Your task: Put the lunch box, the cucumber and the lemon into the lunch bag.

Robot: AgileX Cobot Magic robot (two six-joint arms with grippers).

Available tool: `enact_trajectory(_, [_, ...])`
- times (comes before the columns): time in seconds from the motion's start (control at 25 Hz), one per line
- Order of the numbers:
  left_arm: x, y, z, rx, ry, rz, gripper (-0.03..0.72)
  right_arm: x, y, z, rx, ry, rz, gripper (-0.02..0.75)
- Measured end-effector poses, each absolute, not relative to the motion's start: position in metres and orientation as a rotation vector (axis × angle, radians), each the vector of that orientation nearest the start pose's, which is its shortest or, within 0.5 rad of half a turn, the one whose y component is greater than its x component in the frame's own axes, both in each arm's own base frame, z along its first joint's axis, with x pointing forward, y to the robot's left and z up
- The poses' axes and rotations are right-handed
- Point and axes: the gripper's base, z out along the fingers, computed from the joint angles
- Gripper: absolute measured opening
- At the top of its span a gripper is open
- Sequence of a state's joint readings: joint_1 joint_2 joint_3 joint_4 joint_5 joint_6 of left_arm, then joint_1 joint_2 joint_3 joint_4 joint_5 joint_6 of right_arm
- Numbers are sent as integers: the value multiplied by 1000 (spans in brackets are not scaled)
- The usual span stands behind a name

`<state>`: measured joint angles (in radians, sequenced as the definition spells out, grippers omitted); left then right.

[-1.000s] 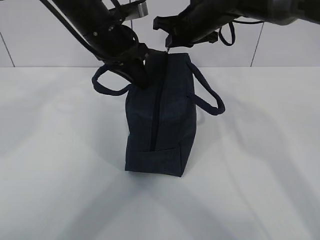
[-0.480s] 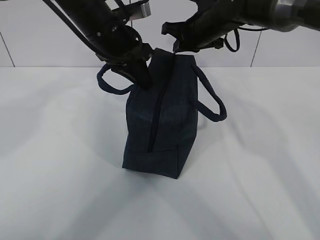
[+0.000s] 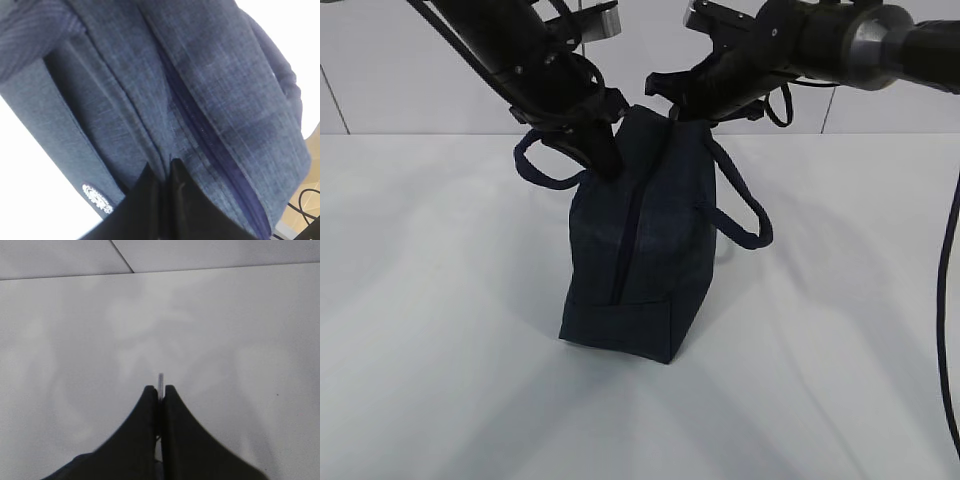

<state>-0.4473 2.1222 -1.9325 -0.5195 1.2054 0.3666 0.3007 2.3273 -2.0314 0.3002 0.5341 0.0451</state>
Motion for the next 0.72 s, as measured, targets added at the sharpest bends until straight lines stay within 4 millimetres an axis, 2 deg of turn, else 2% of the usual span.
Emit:
enact_trajectory(0.24, [395,-234,262,953,2655,-708,-8,514,172,199,-37,2351,512,0])
enact_trajectory(0.4, [395,-233,262,902,2687,-702,5,514,173,200,-29,2351,525,0])
enact_trajectory(0.48, [397,-231,266,855,2696,-698,48,514,173,200,-28,2351,527,0])
enact_trajectory(0.6, [403,-227,273,800,2677,-695,188,515,171,199,-24,2351,531,0])
enact_trajectory(0.72, [408,-225,272,758,2664,-711,316,515,172,199,-26,2350,535,0])
